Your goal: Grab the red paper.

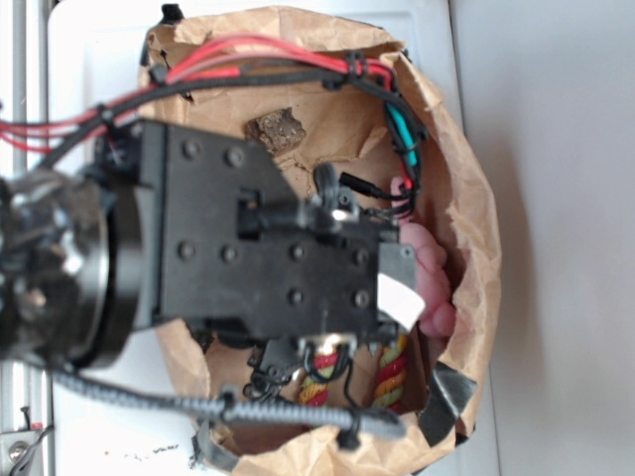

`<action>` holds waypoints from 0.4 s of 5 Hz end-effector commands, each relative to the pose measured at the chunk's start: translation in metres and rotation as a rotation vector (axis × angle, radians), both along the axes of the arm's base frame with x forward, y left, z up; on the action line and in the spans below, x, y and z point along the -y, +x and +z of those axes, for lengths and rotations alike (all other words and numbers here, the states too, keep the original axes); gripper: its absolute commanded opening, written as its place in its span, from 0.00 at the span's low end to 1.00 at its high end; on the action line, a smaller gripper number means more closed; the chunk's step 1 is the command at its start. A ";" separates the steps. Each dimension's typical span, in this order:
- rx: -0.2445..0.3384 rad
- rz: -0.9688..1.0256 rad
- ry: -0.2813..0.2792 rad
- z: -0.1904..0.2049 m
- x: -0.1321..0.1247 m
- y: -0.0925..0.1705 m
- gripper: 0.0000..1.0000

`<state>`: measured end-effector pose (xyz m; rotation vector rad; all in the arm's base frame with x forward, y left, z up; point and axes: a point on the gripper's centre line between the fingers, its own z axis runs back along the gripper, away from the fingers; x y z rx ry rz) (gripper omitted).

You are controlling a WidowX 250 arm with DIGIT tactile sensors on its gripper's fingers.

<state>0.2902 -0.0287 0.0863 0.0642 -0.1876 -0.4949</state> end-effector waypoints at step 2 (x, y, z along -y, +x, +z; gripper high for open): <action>0.005 0.005 0.006 -0.006 0.006 0.011 1.00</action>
